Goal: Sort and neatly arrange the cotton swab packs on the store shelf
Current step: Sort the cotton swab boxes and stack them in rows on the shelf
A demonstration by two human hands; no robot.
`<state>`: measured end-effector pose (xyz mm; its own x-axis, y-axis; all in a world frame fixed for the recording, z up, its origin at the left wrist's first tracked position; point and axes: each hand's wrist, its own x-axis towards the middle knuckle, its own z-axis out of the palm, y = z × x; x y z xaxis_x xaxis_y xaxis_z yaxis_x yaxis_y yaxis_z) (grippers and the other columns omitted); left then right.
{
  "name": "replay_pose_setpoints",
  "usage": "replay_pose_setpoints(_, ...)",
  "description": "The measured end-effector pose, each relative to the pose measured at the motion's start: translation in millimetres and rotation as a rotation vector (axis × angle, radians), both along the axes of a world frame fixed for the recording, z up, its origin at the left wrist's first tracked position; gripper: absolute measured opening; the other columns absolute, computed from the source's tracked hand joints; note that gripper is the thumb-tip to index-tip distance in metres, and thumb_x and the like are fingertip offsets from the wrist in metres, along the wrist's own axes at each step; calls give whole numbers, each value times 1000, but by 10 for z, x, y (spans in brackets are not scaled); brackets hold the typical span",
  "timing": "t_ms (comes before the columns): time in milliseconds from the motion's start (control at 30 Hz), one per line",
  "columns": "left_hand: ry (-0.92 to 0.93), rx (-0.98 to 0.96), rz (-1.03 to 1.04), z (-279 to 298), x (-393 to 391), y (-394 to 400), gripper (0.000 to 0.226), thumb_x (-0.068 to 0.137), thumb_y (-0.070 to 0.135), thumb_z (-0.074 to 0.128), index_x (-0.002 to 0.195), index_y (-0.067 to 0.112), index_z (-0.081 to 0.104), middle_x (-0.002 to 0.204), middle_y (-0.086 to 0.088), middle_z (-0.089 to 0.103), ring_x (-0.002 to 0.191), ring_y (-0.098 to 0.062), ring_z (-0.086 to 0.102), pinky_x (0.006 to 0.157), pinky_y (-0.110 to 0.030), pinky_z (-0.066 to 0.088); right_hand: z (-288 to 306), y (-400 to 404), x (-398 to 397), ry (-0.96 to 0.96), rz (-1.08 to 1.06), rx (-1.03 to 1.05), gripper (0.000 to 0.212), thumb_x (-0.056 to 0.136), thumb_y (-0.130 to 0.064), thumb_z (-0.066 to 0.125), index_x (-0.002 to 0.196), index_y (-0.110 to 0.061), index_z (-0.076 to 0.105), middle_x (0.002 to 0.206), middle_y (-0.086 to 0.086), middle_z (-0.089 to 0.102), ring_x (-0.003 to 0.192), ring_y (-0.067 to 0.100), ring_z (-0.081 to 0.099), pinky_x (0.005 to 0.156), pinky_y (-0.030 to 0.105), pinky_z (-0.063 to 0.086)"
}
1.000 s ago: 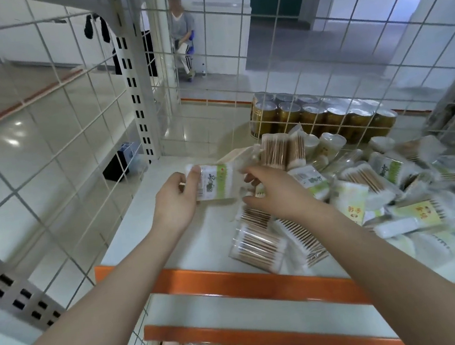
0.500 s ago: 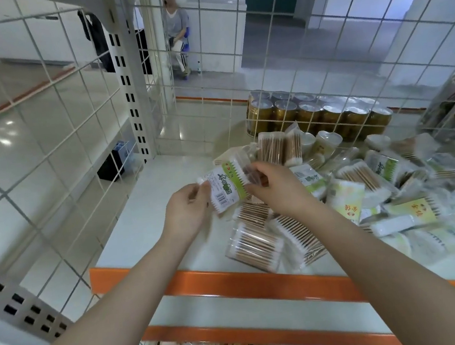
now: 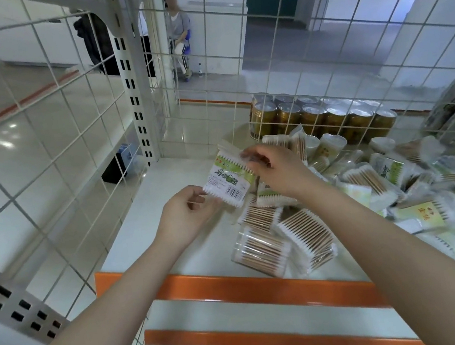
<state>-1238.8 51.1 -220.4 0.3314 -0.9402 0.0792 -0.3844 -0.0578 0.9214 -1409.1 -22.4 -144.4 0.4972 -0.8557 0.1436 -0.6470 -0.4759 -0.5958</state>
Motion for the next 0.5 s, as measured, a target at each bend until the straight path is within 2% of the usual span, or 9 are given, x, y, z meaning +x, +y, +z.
replay_pose_setpoints(67,-57,-5,-27,-6,19,15,22,73,39,72,85,21,68,85,3,65,77,-14,59,71,-18,44,32,-18,9,-25,-5,9,29,96,-18,49,124,-16,55,123,-3,57,108,6,51,89,18,37)
replay_pose_setpoints(167,-137,-20,-29,4,5,30,13,79,30,70,84,18,70,88,-1,67,79,-15,61,74,-27,47,59,-34,27,-57,-30,-12,29,93,-18,53,123,-15,54,116,-3,59,99,4,50,87,19,39)
replay_pose_setpoints(333,-250,-43,-27,11,-56,63,22,80,33,70,81,11,70,80,-2,64,76,-18,59,71,-29,45,56,-63,43,-96,-56,-17,29,93,-16,54,122,-13,56,118,0,60,101,7,53,91,21,42)
replay_pose_setpoints(400,-275,-47,-29,16,-87,86,27,79,39,69,78,12,69,78,1,61,76,-17,58,70,-29,45,57,-74,47,-85,-44,-19,28,94,-15,51,122,-13,57,118,0,61,96,3,51,89,18,42)
replay_pose_setpoints(500,-276,-33,-14,6,-113,102,20,79,35,70,73,17,66,75,5,59,75,-16,58,69,-29,45,45,-77,53,-77,-27,-13,28,95,-14,50,121,-14,58,118,-2,61,96,1,49,80,10,41)
